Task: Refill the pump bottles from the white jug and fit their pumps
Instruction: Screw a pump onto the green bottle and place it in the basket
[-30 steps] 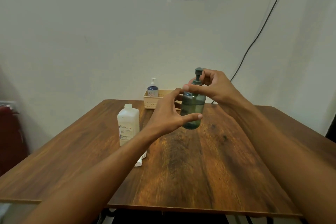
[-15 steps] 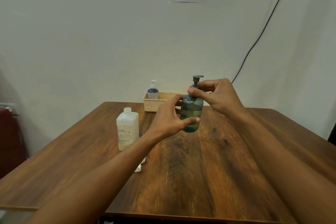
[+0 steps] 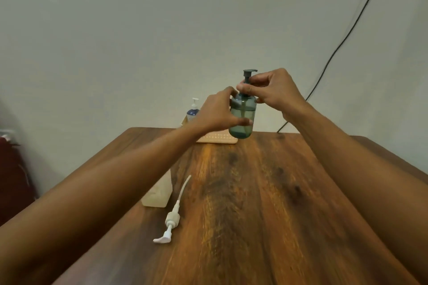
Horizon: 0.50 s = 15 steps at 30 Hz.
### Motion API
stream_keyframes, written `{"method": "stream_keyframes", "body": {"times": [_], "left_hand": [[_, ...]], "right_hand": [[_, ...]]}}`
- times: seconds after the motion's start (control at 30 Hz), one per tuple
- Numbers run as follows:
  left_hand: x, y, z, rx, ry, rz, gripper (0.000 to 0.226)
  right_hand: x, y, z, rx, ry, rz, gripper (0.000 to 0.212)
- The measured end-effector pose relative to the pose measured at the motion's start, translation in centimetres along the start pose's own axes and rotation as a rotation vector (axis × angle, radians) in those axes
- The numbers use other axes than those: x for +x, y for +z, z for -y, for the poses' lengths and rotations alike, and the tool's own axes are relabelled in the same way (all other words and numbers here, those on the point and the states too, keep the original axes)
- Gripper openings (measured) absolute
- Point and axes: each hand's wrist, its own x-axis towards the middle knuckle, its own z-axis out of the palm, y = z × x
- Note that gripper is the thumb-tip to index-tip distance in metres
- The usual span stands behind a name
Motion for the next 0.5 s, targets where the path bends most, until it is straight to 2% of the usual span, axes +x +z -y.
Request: {"method": "stream_keyframes", "body": {"times": [0.17, 0.5], "left_hand": [[8.1, -1.4, 3.4, 0.199, -0.003, 0.095, 0.083], [18.7, 3.4, 13.9, 0.246, -0.077, 0.159, 0.065]], "right_hand": [[7.6, 1.4, -2.5, -0.099, -0.012, -0.003, 0.034], [20.2, 8.1, -11.9, -0.222, 0.088, 0.016, 0.037]]}}
